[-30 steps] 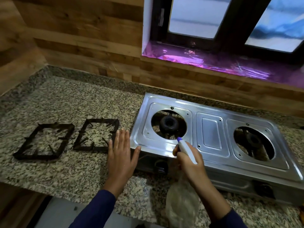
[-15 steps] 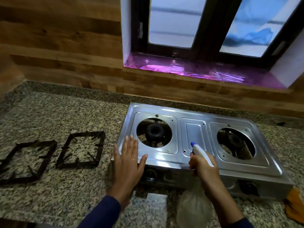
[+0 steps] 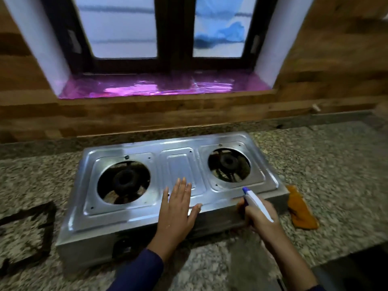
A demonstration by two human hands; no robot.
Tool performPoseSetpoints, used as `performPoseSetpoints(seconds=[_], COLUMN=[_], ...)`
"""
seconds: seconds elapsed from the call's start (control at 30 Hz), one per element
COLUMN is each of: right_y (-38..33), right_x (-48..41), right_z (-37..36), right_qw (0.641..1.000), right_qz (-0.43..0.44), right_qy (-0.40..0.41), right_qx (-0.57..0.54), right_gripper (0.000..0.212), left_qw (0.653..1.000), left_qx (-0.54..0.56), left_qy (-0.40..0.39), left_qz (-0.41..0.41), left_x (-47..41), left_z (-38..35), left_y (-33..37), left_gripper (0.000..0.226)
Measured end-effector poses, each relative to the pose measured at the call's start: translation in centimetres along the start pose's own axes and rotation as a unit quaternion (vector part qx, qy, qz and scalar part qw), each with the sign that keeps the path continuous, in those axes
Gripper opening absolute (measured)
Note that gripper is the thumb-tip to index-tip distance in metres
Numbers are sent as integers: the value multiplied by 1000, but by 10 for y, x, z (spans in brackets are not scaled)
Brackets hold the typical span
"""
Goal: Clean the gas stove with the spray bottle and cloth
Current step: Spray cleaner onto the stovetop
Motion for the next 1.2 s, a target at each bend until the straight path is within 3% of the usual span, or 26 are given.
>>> performPoseSetpoints(seconds=[0.1, 0.27, 0.57, 0.77, 0.93, 1.07, 1.13, 1.2], right_y=[1, 22, 66, 88, 112, 124, 136, 150], right_x=[-11, -28, -73, -125, -147, -140, -118, -89], right_z=[38, 125, 269, 310, 322, 316, 314, 305], right_qw=[999, 989, 928, 934, 924, 936, 915, 888], right_qz=[18, 28, 20, 51, 48, 52, 41, 38], right_qy=[41, 145, 364, 354, 376, 348, 400, 458], right_qx=[-8, -29, -74, -4, -52, -11, 4, 13], right_gripper=[25, 21, 14, 15, 11, 42, 63, 55], left_qw=[999, 992, 985, 992, 993, 994, 994, 994], left_qx=[-5, -7, -7, 15, 6, -1, 0, -3], left_qy=[-22, -74, -107, -84, -78, -82, -84, -82], left_qz=[-37, -104, -134, -93, -84, -77, -75, -72], left_x=[-25, -60, -126, -131, -128, -128, -127, -126], left_z=[-12, -44, -85, -93, -90, -91, -92, -91], left_y=[36, 105, 195, 197, 197, 196, 197, 197], left_gripper=[67, 69, 77, 73, 71, 71, 71, 71])
Point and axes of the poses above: each hand's wrist, its own x-axis away from the middle knuckle, its own z-axis out of the back of the hand, y = z × x, the point moved 6 cm from there along -x, towards the middle knuckle, and after that the axes turned 2 degrees about x, right-handed, at the moved point
